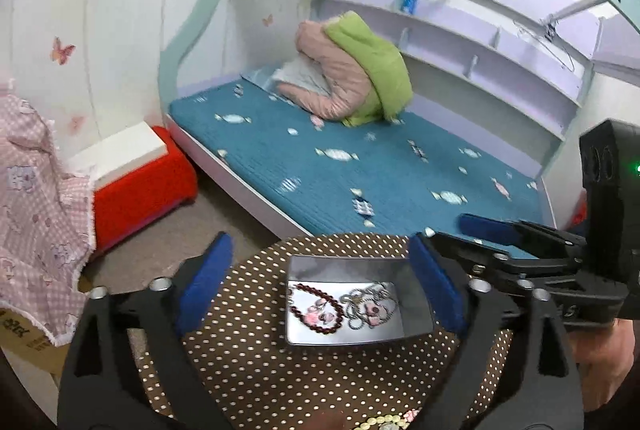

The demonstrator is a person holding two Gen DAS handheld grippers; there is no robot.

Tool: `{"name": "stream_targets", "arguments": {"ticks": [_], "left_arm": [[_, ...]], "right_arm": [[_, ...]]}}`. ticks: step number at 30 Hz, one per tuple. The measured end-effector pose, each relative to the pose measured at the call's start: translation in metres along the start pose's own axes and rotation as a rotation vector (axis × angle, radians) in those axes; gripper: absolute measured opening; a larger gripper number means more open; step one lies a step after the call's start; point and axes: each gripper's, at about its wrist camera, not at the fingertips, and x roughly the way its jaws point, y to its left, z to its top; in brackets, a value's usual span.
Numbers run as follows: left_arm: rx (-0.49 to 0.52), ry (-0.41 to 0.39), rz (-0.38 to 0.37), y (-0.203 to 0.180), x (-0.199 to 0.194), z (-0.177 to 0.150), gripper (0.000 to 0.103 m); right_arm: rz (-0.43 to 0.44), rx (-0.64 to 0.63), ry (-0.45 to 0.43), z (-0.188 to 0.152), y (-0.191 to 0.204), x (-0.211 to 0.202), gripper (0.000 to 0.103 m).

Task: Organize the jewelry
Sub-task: 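Withdraw both open tools from the black box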

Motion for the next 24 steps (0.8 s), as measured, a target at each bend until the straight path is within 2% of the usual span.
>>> {"name": "stream_targets", "arguments": {"ticks": [1, 2, 4, 6, 10, 18, 24], "left_arm": [[-0.005, -0.019, 0.009, 0.002, -0.009, 0.0, 0.092], [-0.007, -0.028, 0.018, 0.003, -0.015, -0.002, 0.093], [-0.003, -0.072, 0.067, 0.004, -0.034, -0.004, 0.097], [0.017, -0.108, 0.108, 0.0, -0.052, -0.007, 0.098], [0.04, -0.161, 0.147, -0.004, -0.084, -0.018, 0.098], [0.043, -0.23, 0.177, -0.015, -0.14, -0.035, 0.098], [0.03, -0.26, 0.181, -0.018, -0.173, -0.055, 0.098]], "right_arm": [[-0.003, 0.013, -0.011, 0.0, -0.002, -0.003, 0.094], [-0.004, 0.034, -0.019, -0.001, -0.004, -0.008, 0.096], [-0.029, 0.05, -0.023, -0.002, -0.005, -0.014, 0.096], [-0.046, 0.052, -0.045, -0.004, -0.004, -0.024, 0.096], [-0.062, 0.044, -0.085, -0.009, 0.004, -0.046, 0.096], [-0.095, -0.004, -0.162, -0.022, 0.027, -0.093, 0.096], [-0.15, -0.039, -0.21, -0.047, 0.042, -0.127, 0.096]]}}
